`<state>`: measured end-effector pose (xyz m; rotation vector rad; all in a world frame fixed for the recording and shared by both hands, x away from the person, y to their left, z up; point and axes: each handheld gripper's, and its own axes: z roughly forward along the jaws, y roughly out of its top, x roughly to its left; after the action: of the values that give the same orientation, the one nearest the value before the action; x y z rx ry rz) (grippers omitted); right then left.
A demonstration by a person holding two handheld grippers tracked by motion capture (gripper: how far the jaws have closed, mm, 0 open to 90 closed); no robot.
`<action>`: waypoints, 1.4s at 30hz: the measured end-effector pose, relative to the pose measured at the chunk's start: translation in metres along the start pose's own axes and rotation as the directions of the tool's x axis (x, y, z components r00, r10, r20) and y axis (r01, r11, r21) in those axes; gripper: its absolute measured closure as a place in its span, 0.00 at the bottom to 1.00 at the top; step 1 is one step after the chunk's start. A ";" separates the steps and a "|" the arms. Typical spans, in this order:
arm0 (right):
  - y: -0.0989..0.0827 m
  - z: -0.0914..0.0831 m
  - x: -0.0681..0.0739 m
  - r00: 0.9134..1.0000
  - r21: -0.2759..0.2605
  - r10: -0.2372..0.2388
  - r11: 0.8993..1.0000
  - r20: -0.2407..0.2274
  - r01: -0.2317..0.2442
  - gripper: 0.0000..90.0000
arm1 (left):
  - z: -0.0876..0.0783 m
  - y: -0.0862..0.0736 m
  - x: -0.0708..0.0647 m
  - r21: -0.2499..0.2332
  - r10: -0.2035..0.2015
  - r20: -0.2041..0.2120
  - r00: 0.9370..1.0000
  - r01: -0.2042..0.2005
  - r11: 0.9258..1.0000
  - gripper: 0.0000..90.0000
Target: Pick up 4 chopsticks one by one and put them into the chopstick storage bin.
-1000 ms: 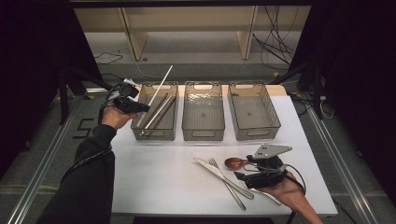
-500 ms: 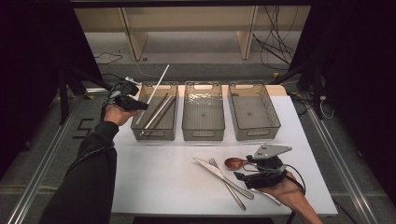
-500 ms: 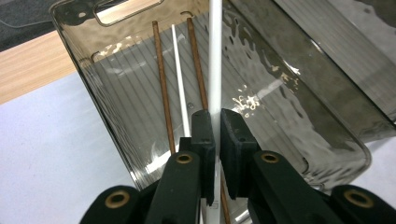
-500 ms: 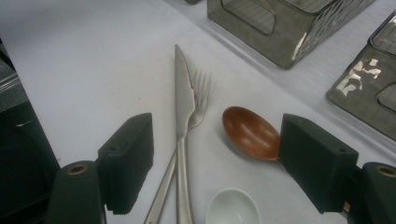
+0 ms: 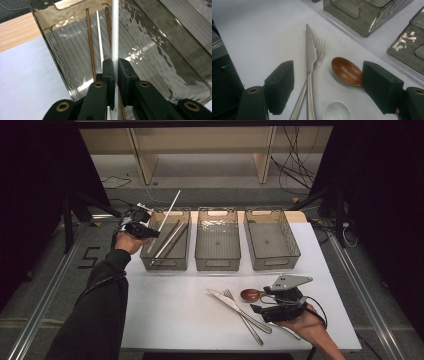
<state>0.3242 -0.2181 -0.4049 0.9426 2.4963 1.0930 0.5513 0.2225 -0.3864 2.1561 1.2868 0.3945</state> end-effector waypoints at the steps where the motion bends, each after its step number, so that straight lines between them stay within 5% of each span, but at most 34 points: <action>1: 0.000 0.000 0.000 1.000 0.000 -0.001 1.000 -0.001 0.001 0.31 | 0.001 0.000 0.000 0.000 0.000 -0.002 1.000 0.000 1.000 0.93; 17: 0.000 0.000 0.001 1.000 0.004 -0.004 1.000 0.001 0.004 0.31 | 0.013 -0.011 -0.003 0.044 -0.010 0.011 1.000 0.009 0.999 0.93; 28: 0.000 0.000 0.000 1.000 0.003 -0.001 1.000 0.001 0.001 0.31 | 0.020 -0.014 -0.010 0.134 -0.002 -0.005 1.000 0.003 0.991 0.91; 32: 0.000 0.000 0.000 1.000 0.003 -0.002 1.000 -0.001 0.002 0.31 | 0.018 -0.012 -0.011 0.145 -0.034 0.004 0.999 0.033 0.989 0.74; 37: 0.000 -0.001 -0.001 1.000 0.002 0.002 1.000 0.002 -0.002 0.31 | 0.007 -0.011 -0.016 0.074 -0.064 0.043 0.997 0.061 0.995 0.55; 42: 0.000 -0.001 0.000 1.000 -0.002 0.000 1.000 0.006 0.000 0.31 | -0.008 -0.017 -0.037 -0.028 -0.015 0.103 0.995 0.018 0.999 0.40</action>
<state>0.3238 -0.2186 -0.4042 0.9442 2.4898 1.0914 0.5176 0.1991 -0.3894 2.1122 1.2330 0.2896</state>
